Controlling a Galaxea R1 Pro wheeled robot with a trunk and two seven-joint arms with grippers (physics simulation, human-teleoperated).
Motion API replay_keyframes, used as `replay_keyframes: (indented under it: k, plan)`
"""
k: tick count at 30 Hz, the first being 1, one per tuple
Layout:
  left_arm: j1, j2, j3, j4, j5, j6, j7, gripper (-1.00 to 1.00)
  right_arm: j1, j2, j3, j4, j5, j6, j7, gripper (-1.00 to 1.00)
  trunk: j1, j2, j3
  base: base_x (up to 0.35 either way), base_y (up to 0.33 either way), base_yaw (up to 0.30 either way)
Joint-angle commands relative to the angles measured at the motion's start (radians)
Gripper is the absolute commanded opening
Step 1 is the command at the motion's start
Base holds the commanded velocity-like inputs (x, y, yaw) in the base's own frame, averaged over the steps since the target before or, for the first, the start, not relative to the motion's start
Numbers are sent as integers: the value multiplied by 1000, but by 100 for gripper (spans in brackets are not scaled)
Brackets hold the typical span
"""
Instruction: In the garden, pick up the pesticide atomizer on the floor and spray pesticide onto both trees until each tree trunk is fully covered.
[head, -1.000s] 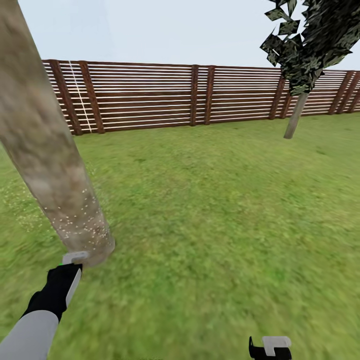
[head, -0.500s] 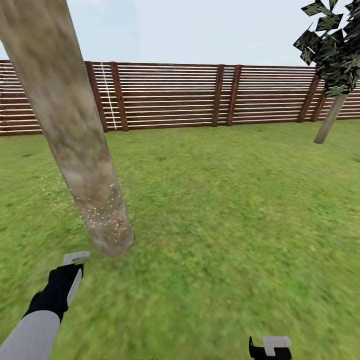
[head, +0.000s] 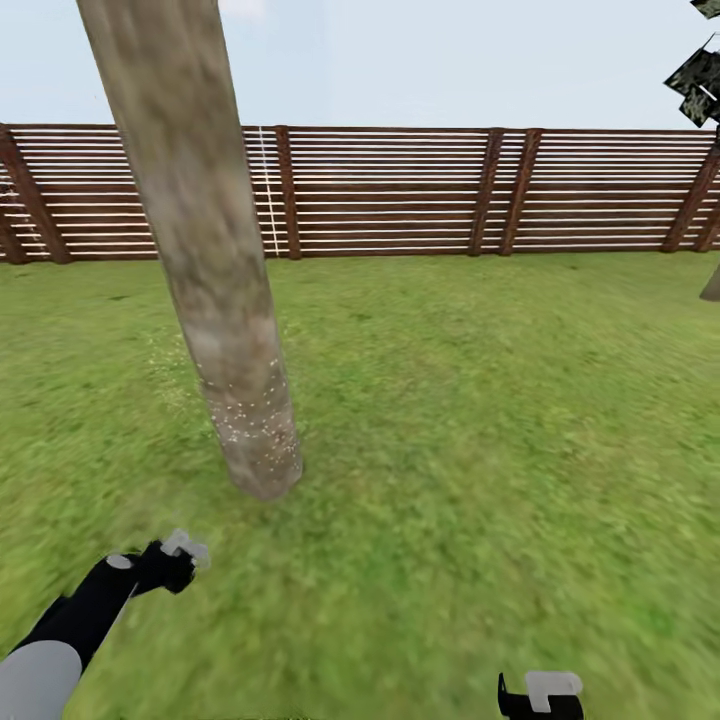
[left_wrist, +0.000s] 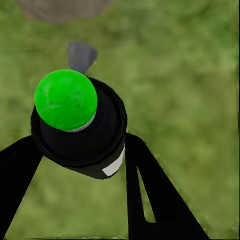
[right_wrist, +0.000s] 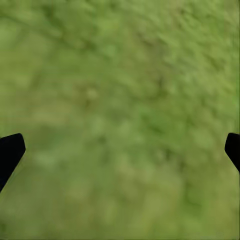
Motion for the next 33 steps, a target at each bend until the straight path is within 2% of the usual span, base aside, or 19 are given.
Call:
replay_keyframes:
  k: [1, 3, 4, 7, 9, 10, 13, 14, 15, 16, 19, 21, 22, 24, 25, 28, 30, 31, 33]
  plan:
    - [0, -1, -2, 20, -62, -32, -33, -100, 0, 0, 0, 0, 0, 0, 0, 100, 0, 0, 0, 0, 0, 229]
    - [0, -3, -9, 31, -130, -51, -100, -100, 0, 1, -1, -2, -1, 0, 0, 100, 0, 0, 0, 0, 0, 96]
    - [0, -3, -12, 32, -146, -54, -136, -100, -1, 2, -1, -4, -2, 0, 1, 100, 0, 0, 0, 0, 0, 23]
    - [0, -2, -13, 33, -157, -84, -196, -100, -1, 5, 1, -18, 5, 1, 7, 100, 0, 0, 0, 0, 0, 9]
    - [0, -2, -14, 36, -159, -110, -215, -100, -1, 7, 3, -105, 42, 4, 63, 100, 0, 0, 0, 0, 0, 1]
    - [0, -1, -15, 47, -168, -115, -219, -100, -1, 8, 2, -157, 69, 5, 140, 100, 0, 0, 0, 0, 0, 0]
    - [-1, -3, -14, 87, -261, -169, -258, -100, -11, 8, 3, -272, 161, 53, 473, 100, 0, 0, 0, 0, 0, 0]
    - [-2, -3, -14, 89, -272, -182, -277, -100, -25, 8, 3, -299, 202, 61, 588, 100, 0, 0, 0, 0, 0, 0]
    - [-2, -4, -14, 90, -275, -187, -286, -100, -34, 8, 3, -314, 235, 69, 657, 100, 0, 0, 0, 0, 0, 0]
    - [-2, -8, -14, 91, -279, -191, -292, -100, -43, 8, 2, -349, 294, 93, 743, 100, 0, 0, 0, 0, 0, 0]
    - [-4, -11, -11, 91, -284, -191, -340, -100, -54, 12, 3, -391, 318, 125, 804, 100, 0, 0, 0, 0, 0, 0]
    - [-8, -12, -11, 89, -287, -189, -410, -100, -56, 19, 5, -426, 322, 130, 924, 100, 0, 0, 0, 0, 0, 0]
    - [-10, -12, -11, 87, -287, -188, -433, -100, -56, 28, 19, -456, 323, 133, 960, 100, 0, 0, 0, 0, 0, 0]
    - [-11, -12, -10, 86, -288, -188, -490, -100, -69, 42, 90, -489, 322, 198, 1048, 100, 0, 0, 0, 0, 0, 0]
    - [-10, -12, -10, 85, -288, -187, -511, -100, -99, 45, 111, -495, 321, 253, 1096, -100, 0, 0, 0, 0, 0, 0]
    - [-8, -19, -22, 85, -289, -182, -523, -100, -129, 49, 128, -499, 321, 296, 1141, -100, 0, 0, 0, 0, 0, 0]
    - [-11, -41, -73, 84, -290, -177, -523, -100, -132, 55, 134, -500, 322, 299, 1145, -100, 0, 0, 0, 0, 0, 0]
    - [-14, -53, -87, 83, -290, -177, -522, -100, -132, 66, 154, -501, 322, 299, 1145, -100, 0, 0, 0, 0, 0, 0]
    - [-17, -85, -99, 82, -292, -168, -519, -100, -133, 87, 229, -515, 322, 300, 1144, -100, 0, 0, 0, 0, 0, 0]
